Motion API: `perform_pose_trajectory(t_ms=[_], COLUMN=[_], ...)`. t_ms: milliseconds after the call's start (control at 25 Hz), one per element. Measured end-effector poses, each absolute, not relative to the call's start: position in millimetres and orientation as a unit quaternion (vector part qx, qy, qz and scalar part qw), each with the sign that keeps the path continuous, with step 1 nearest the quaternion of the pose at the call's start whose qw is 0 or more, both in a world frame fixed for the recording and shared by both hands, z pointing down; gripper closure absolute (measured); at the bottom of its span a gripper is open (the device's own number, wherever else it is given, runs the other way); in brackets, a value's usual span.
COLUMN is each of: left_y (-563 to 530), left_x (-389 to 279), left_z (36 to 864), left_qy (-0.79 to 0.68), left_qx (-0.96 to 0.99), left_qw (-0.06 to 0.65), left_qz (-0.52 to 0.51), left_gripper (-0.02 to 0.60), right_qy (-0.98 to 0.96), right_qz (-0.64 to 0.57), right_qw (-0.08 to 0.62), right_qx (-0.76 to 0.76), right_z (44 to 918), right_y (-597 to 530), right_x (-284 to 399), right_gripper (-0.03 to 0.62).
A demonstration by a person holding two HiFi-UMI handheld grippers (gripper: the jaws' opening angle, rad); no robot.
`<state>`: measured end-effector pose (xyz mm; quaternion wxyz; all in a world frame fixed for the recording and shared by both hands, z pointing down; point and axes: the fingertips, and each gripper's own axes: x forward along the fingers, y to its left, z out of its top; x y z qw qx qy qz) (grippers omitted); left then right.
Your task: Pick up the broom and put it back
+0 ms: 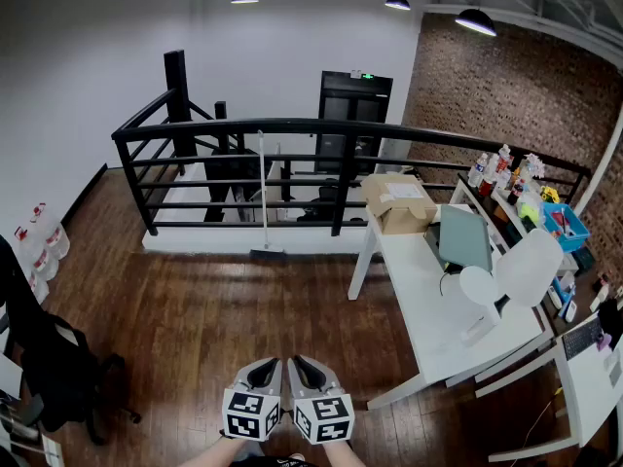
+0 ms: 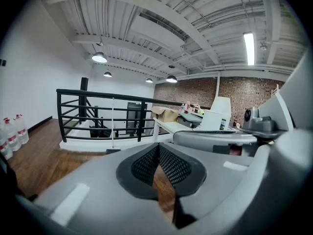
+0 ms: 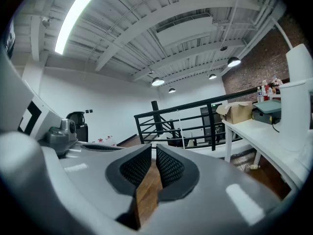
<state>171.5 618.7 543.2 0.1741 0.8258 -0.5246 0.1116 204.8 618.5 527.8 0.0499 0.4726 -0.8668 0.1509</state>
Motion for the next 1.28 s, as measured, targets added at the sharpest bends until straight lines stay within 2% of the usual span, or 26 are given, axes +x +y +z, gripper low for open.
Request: perform_pose_trajectory(t_ms=[480,1280], left_y=[532,334], left_x=[149,21], left_z=[546,533], left_qy=[-0.521,-0.502], left_qx=[0.829,0.836], left_qw=[0.182,0.215], left_qz=[0.093,0.06], left_gripper=[0.575,0.575], right_qy=[-0.87,-0.86], right_qz=[0.137,0.122], right_qw=[0.071,0.098], right_qx=[0.469,0.485], right_z=[532,516], right_y=[537,340], right_x=[181,50], right_gripper=[0.569,0.554])
